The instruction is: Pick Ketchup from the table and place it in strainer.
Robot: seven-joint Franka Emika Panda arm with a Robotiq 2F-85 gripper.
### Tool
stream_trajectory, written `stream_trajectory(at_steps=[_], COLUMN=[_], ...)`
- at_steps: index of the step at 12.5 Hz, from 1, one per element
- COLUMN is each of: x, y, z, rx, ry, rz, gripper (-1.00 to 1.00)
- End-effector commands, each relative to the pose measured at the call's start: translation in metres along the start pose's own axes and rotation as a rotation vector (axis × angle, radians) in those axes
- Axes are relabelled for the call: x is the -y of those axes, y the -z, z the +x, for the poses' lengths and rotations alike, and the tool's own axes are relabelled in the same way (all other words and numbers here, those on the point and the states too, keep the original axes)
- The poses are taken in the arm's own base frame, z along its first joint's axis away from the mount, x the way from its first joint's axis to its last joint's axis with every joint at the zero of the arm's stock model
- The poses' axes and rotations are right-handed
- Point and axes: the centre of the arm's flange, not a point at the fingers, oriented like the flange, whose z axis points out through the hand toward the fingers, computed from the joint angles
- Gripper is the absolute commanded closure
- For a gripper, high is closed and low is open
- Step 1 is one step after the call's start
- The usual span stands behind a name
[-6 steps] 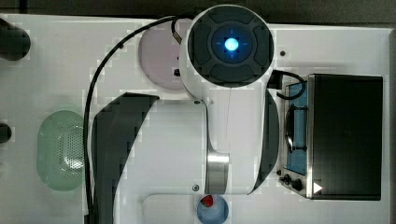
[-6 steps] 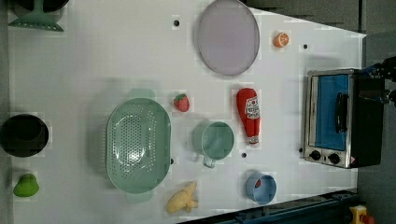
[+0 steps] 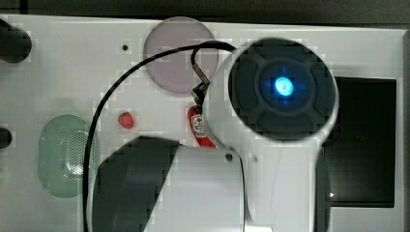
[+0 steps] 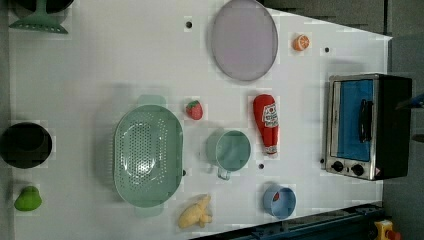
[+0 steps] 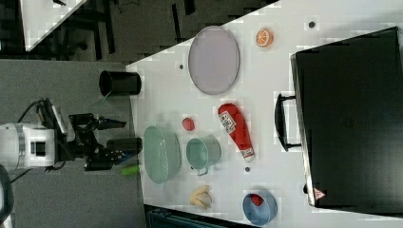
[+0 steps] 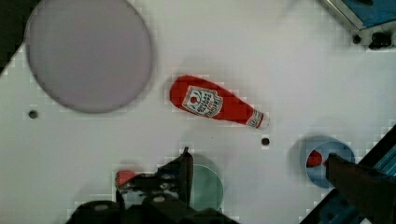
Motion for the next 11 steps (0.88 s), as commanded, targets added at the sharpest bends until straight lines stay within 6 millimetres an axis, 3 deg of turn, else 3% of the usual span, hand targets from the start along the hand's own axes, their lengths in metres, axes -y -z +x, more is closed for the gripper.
stream_trajectory(at_steps=[1, 9, 11], x=[0.009, 0.038, 0.041], y=[-0.038, -0.171, -0.205], z=[0.014, 0.028, 0.027], rx=[0.035, 0.024, -0.016], ry=[0.173, 1.047, 1.157], rz=[-0.024, 0.001, 0.013], gripper=[-1.0, -1.0, -1.0])
